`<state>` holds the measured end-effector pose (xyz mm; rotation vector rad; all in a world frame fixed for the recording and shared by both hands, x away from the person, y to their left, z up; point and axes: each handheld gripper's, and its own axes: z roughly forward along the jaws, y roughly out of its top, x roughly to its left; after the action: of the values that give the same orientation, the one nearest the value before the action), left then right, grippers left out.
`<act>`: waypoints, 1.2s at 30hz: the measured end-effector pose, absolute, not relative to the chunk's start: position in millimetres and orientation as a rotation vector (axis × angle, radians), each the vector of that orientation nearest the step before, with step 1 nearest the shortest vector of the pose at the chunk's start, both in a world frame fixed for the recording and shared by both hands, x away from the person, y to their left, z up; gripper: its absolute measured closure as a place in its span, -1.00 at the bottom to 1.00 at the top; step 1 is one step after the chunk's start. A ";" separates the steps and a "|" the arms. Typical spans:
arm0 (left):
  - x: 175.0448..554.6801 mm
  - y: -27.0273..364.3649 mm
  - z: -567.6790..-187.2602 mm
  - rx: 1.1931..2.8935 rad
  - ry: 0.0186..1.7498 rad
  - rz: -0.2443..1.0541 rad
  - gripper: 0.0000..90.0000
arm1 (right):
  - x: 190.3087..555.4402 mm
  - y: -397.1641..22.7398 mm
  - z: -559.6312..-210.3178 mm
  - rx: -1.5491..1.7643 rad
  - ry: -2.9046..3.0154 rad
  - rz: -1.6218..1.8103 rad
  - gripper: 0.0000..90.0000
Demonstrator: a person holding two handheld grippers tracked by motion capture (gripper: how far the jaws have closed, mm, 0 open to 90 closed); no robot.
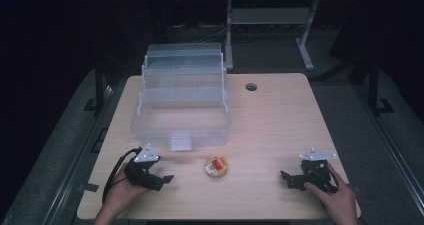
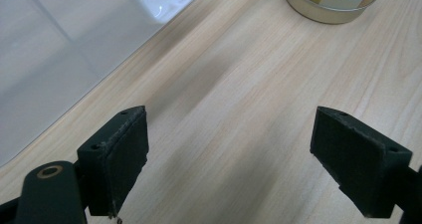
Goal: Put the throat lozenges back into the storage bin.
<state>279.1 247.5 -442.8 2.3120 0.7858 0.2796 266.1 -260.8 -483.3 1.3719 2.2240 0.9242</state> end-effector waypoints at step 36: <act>286.1 213.8 -429.0 2.328 0.701 0.220 -0.68 | 266.1 -260.8 -483.3 1.372 2.224 0.924 -1.00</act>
<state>286.1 213.8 -429.0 2.3285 0.7013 0.2200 266.1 -260.8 -483.3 1.3720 2.2244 0.9238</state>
